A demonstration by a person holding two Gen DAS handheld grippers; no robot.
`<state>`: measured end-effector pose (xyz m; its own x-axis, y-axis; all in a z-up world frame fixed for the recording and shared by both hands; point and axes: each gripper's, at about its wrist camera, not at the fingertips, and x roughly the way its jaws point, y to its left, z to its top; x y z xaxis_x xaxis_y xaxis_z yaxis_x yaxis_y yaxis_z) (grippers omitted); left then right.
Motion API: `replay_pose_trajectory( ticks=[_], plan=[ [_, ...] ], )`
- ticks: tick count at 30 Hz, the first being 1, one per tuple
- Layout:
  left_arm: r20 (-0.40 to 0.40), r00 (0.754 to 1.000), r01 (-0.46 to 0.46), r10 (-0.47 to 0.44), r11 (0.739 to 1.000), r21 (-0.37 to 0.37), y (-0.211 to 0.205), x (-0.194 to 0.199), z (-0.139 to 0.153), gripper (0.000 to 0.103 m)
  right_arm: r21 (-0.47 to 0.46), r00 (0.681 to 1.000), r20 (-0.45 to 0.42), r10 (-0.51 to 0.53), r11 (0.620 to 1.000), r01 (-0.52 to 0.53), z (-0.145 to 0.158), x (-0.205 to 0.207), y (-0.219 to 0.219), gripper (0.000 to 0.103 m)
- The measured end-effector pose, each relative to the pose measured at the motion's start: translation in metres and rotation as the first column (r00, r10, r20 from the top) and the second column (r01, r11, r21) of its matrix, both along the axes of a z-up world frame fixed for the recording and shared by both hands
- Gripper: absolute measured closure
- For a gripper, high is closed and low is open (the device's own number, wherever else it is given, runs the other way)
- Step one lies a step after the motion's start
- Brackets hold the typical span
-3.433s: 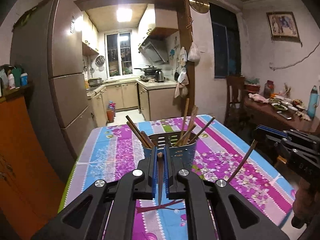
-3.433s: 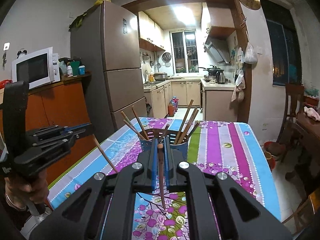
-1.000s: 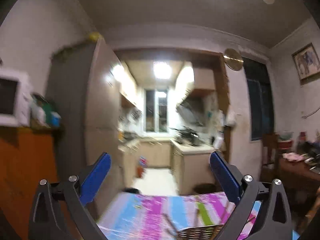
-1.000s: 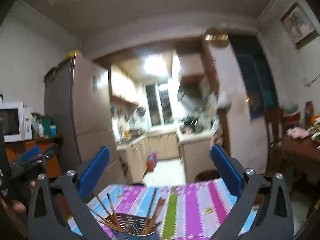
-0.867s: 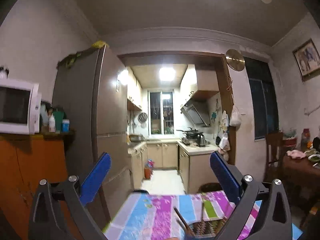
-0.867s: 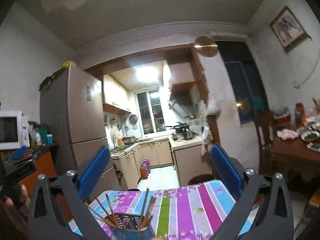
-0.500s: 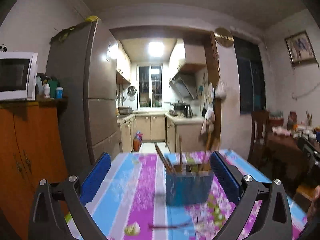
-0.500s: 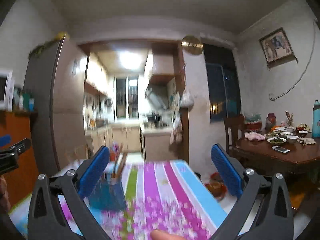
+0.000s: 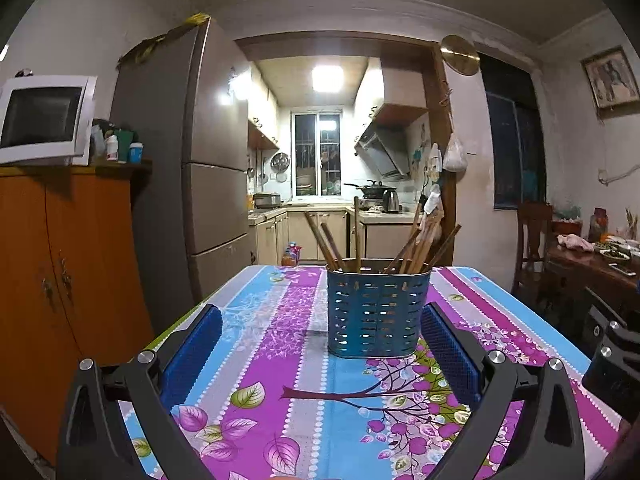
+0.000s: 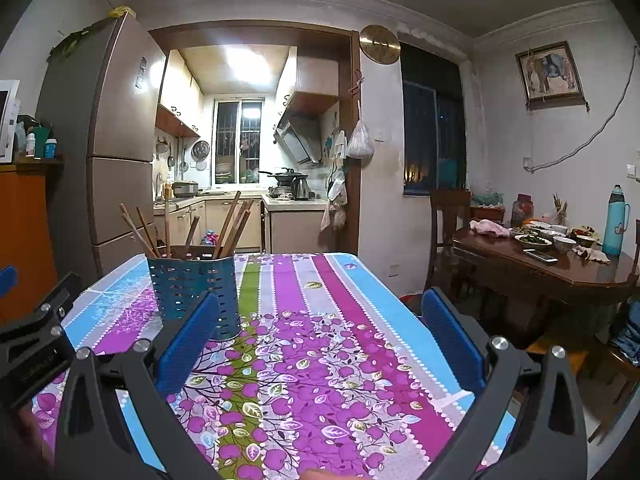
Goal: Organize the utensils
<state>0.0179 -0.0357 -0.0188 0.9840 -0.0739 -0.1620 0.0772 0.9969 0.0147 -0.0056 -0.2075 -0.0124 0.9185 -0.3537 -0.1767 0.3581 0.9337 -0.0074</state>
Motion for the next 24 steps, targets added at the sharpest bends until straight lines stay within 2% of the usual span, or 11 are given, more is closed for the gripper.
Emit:
replay_pose_trajectory(
  ticks=[8, 24],
  plan=[
    [-0.008, 1.0, -0.023, 0.023, 1.0, 0.015, 0.009, -0.003, 0.005, 0.004, -0.011, 0.999, -0.032, 0.01, 1.0, -0.011, -0.007, 0.005, 0.01, 0.005],
    [-0.018, 0.999, -0.029, 0.029, 1.0, 0.009, 0.02, -0.005, 0.009, 0.004, -0.018, 0.999, -0.011, 0.03, 0.999, -0.03, 0.005, 0.0, 0.021, 0.005]
  ],
)
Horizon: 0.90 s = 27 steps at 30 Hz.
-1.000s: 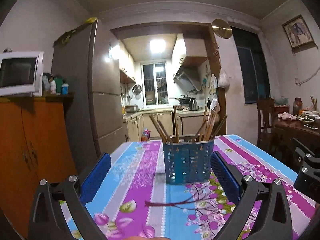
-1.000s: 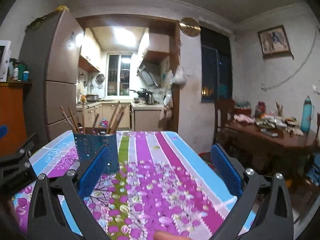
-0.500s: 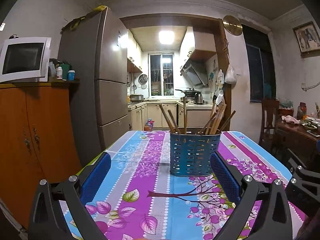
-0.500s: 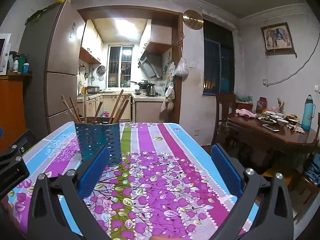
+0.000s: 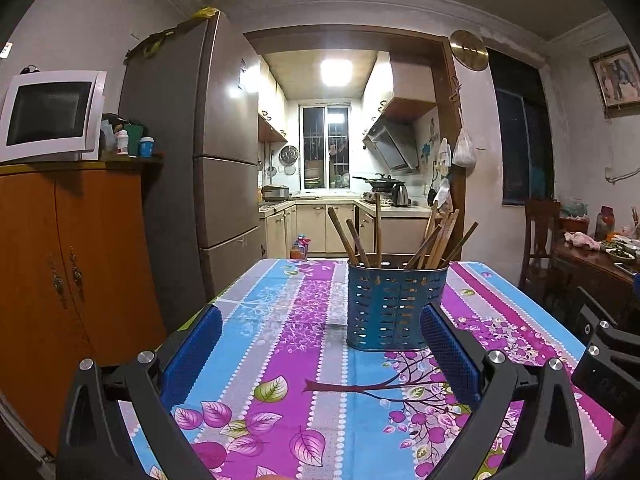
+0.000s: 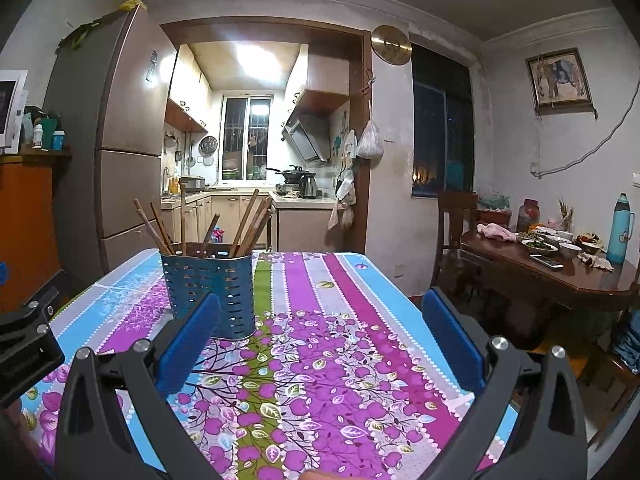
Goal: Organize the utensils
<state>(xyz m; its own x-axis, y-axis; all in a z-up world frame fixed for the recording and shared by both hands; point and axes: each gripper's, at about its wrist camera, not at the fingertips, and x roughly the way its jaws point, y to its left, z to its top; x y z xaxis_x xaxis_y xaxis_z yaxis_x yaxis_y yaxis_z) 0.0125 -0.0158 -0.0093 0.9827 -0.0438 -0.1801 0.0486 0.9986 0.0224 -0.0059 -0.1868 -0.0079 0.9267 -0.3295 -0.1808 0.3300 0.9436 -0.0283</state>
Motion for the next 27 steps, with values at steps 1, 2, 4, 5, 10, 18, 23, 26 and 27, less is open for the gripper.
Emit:
replay_pose_trajectory(
  ticks=[1, 2, 4, 5, 10, 18, 23, 26, 27],
  plan=[
    [0.002, 1.0, 0.0, 0.0, 1.0, 0.001, 0.0, -0.001, 0.0, 0.004, -0.002, 1.0, 0.001, 0.001, 1.0, -0.001, 0.0, -0.001, 0.001, 0.005],
    [0.003, 1.0, -0.001, 0.001, 1.0, 0.001, 0.0, -0.002, 0.0, 0.004, -0.003, 1.0, 0.001, 0.0, 1.0, 0.0, 0.0, -0.001, 0.001, 0.005],
    [0.008, 1.0, 0.002, -0.002, 1.0, -0.003, 0.002, -0.006, 0.001, 0.004, -0.005, 1.0, 0.006, 0.002, 1.0, -0.002, 0.002, -0.004, 0.002, 0.005],
    [0.011, 1.0, 0.0, 0.0, 1.0, -0.002, 0.003, -0.007, 0.002, 0.004, -0.007, 1.0, 0.006, 0.003, 1.0, -0.003, 0.002, -0.005, 0.003, 0.005],
    [0.021, 1.0, 0.0, 0.0, 1.0, 0.002, 0.006, -0.016, 0.004, 0.004, -0.019, 1.0, 0.028, 0.003, 1.0, -0.002, 0.006, -0.015, 0.006, 0.005],
    [0.013, 1.0, 0.011, -0.011, 1.0, 0.005, 0.005, -0.024, 0.004, 0.004, -0.029, 0.999, 0.044, 0.012, 1.0, -0.01, 0.011, -0.026, 0.007, 0.005],
    [0.022, 0.999, 0.028, -0.028, 0.999, 0.017, 0.002, -0.035, 0.006, 0.004, -0.031, 0.998, 0.058, 0.014, 0.999, -0.012, 0.015, -0.034, 0.008, 0.005],
    [0.035, 0.999, 0.037, -0.038, 0.999, 0.026, -0.001, -0.043, 0.007, 0.004, -0.036, 0.998, 0.065, 0.012, 0.999, -0.009, 0.015, -0.037, 0.008, 0.005],
    [0.041, 0.998, 0.037, -0.038, 0.999, 0.029, -0.002, -0.044, 0.007, 0.004, -0.035, 0.998, 0.064, 0.012, 0.999, -0.01, 0.015, -0.037, 0.007, 0.005]
  ],
)
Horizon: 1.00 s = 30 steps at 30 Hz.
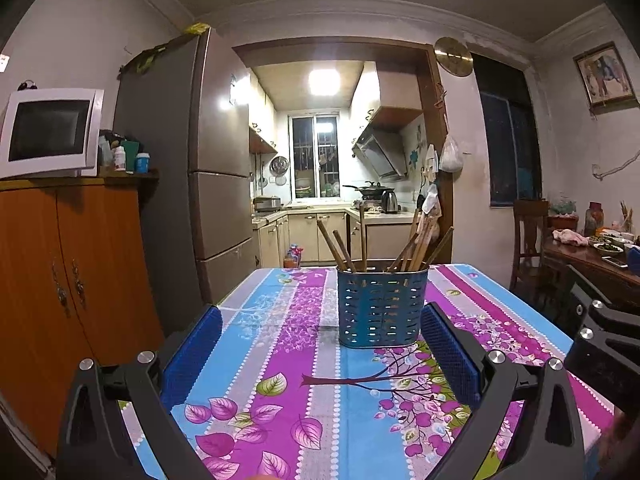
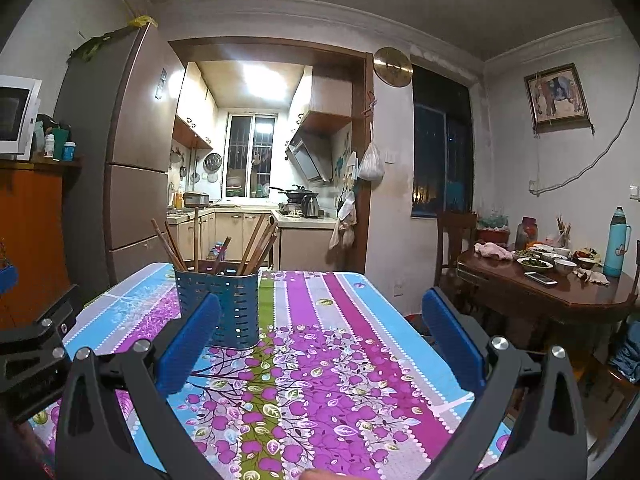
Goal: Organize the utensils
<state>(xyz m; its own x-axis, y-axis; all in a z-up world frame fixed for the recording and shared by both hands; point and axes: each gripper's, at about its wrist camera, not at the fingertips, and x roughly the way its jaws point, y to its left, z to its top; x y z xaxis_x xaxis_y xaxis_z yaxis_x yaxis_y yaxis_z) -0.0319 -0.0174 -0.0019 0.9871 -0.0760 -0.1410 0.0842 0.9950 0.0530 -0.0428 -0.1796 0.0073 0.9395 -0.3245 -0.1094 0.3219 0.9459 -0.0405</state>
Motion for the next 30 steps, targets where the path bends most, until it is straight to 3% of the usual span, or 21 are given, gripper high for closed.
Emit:
replay_pose_trajectory(
  ticks=[11, 30],
  plan=[
    [-0.023, 0.999, 0.031, -0.032, 0.999, -0.021, 0.0, 0.003, 0.002, 0.004, 0.01, 1.0, -0.012, 0.002, 1.0, -0.002, -0.002, 0.001, -0.001, 0.005],
    [-0.058, 0.998, -0.013, 0.012, 1.0, -0.019, -0.002, 0.017, -0.007, 0.007, 0.038, 1.0, -0.022, -0.001, 0.999, 0.002, -0.002, 0.006, -0.008, 0.005]
  ],
)
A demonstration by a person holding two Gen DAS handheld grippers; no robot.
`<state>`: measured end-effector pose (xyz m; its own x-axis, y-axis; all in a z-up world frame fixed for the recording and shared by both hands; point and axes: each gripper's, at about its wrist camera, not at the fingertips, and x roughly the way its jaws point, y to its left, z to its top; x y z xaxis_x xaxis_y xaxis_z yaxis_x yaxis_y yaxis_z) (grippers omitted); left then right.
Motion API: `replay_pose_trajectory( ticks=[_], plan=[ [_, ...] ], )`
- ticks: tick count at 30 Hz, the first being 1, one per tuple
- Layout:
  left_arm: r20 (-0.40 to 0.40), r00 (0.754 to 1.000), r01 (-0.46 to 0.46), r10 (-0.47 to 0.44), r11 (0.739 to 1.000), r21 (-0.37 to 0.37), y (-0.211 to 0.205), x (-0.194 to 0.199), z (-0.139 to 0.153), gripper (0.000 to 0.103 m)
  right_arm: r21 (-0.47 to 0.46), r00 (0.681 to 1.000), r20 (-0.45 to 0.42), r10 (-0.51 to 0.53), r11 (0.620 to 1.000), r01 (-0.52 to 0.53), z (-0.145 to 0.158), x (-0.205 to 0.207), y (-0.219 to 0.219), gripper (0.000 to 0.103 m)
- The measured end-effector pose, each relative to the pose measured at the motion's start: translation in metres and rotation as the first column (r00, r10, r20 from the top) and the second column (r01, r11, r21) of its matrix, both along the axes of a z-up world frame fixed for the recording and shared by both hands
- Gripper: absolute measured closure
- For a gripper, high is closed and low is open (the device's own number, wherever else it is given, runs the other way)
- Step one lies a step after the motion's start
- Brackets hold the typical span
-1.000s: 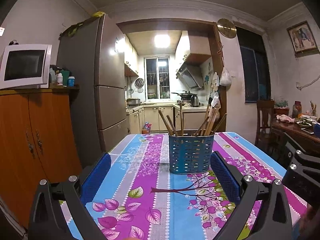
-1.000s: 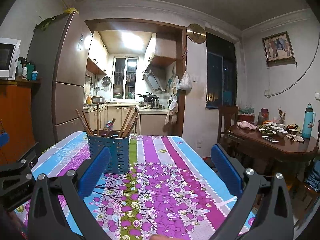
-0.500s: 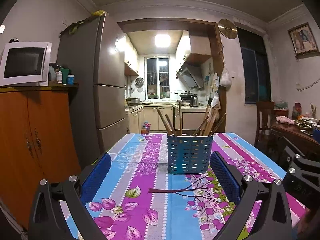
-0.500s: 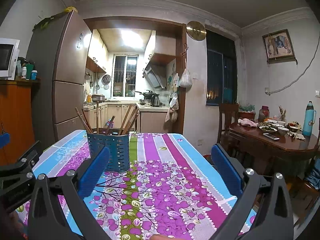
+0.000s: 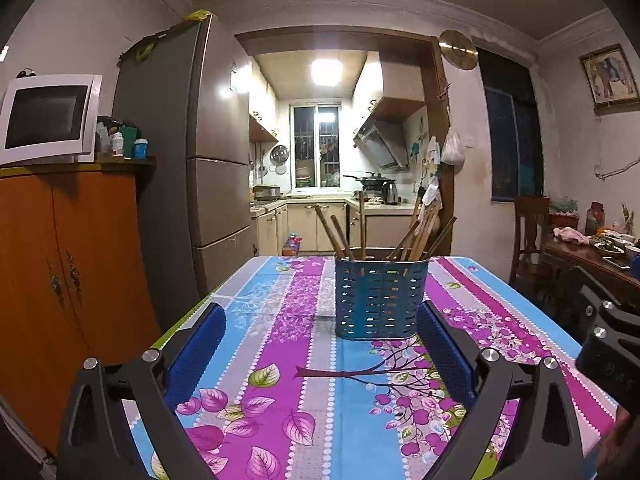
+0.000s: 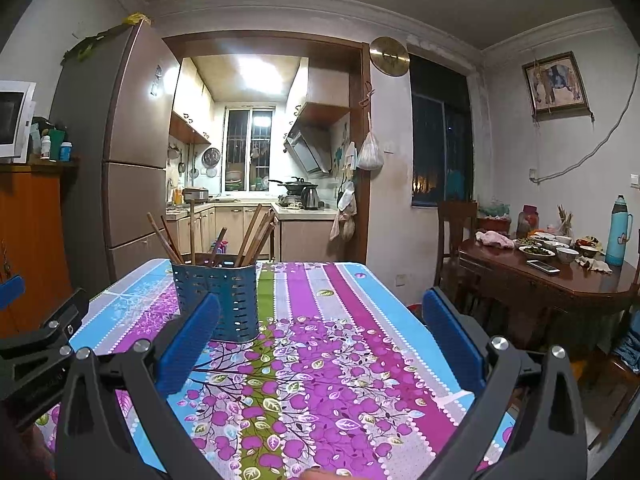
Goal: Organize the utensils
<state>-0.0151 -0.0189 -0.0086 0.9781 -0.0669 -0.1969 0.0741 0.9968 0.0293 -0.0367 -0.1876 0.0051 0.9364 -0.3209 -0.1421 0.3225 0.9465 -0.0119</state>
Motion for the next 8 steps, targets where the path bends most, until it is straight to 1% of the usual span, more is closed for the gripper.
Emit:
replay_pose_trajectory(
  ticks=[4, 8],
  plan=[
    [-0.03, 0.999, 0.014, -0.014, 1.0, -0.008, 0.0003, 0.004, 0.0007, 0.007, 0.001, 1.0, 0.001, -0.001, 1.0, 0.001, -0.0006, -0.0007, -0.0006, 0.005],
    [-0.037, 0.999, 0.014, -0.015, 1.0, -0.012, 0.0017, 0.0053, 0.0006, 0.006, 0.001, 1.0, 0.001, 0.0, 1.0, 0.0, 0.0, -0.0004, -0.0005, 0.005]
  ],
)
